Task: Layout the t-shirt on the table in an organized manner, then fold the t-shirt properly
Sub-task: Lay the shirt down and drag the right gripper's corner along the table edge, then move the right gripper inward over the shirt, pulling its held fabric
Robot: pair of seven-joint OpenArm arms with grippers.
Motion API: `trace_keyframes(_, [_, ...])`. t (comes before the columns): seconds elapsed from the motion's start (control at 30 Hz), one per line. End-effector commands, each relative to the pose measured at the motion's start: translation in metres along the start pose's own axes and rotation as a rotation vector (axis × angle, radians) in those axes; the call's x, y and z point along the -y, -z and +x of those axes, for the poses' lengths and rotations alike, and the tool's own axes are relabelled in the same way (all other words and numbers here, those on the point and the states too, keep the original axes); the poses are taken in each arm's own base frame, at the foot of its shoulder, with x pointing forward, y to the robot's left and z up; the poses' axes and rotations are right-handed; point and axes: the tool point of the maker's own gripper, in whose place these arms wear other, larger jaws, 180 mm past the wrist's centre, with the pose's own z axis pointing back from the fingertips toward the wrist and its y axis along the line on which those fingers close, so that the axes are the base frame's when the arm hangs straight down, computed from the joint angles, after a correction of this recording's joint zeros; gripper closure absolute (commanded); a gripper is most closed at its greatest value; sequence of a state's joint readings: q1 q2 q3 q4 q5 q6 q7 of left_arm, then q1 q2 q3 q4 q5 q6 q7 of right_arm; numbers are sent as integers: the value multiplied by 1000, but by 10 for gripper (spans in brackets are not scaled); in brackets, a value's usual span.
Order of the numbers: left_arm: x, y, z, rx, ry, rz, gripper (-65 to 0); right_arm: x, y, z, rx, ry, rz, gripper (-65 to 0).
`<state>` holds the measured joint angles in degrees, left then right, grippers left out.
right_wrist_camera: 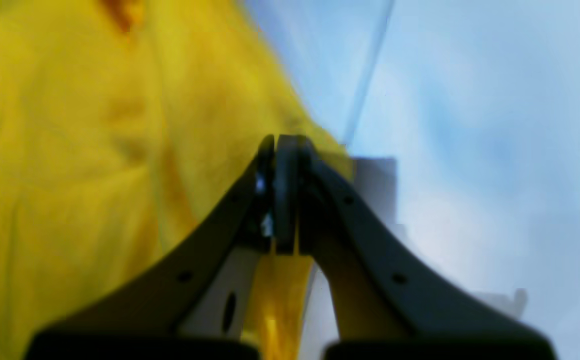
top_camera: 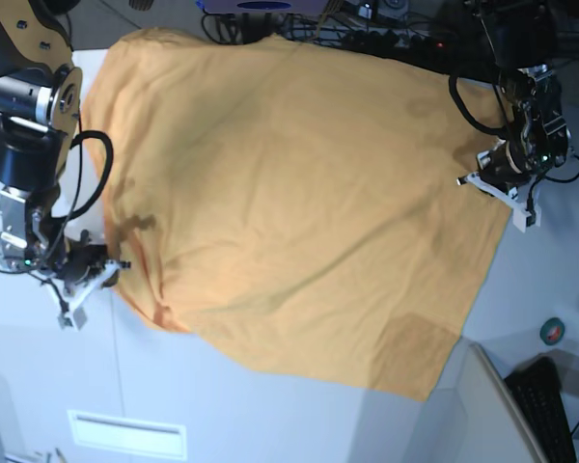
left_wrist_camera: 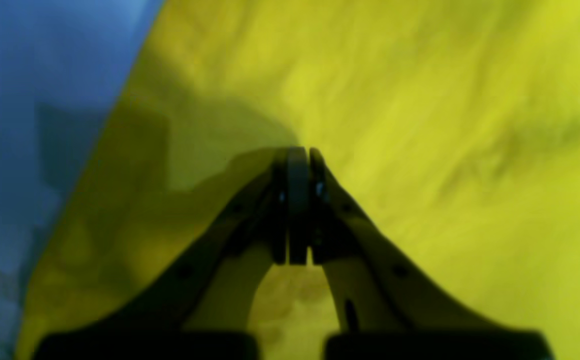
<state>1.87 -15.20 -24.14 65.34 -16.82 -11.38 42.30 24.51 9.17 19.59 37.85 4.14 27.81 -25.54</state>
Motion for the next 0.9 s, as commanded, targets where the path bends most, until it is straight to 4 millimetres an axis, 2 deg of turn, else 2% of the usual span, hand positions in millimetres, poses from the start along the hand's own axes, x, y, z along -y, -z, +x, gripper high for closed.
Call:
trace_keyframes(0.0, [-6, 3, -11, -37, 5, 15, 0, 13, -2, 11, 26, 18, -36, 0])
trace_keyframes(0.13, [-24, 7, -34, -62, -5, 43, 0, 30, 0, 3, 48, 70, -86, 0])
trace_keyframes(0.23, [-30, 5, -36, -54, 1, 54, 0, 45, -2, 1, 48, 101, -158, 0])
trace_keyframes(0.4, [-31, 5, -40, -60, 3, 56, 0, 57, -5, 0, 50, 138, -219, 0])
trace_keyframes(0.53, [-31, 4, -41, -62, 3, 57, 0, 87, -16, -6, 49, 191, -345, 0])
trace_keyframes(0.73, [-33, 3, -48, -71, 2, 57, 0, 114, -29, -10, 83, 340, -437, 0])
trace_keyframes(0.8, [-30, 0, -42, -53, 11, 53, 0, 118, -33, -7, 107, 374, -443, 0])
trace_keyframes(0.87, [-30, -4, -45, -47, 23, 52, 0, 122, -42, 0, 153, 380, -457, 0])
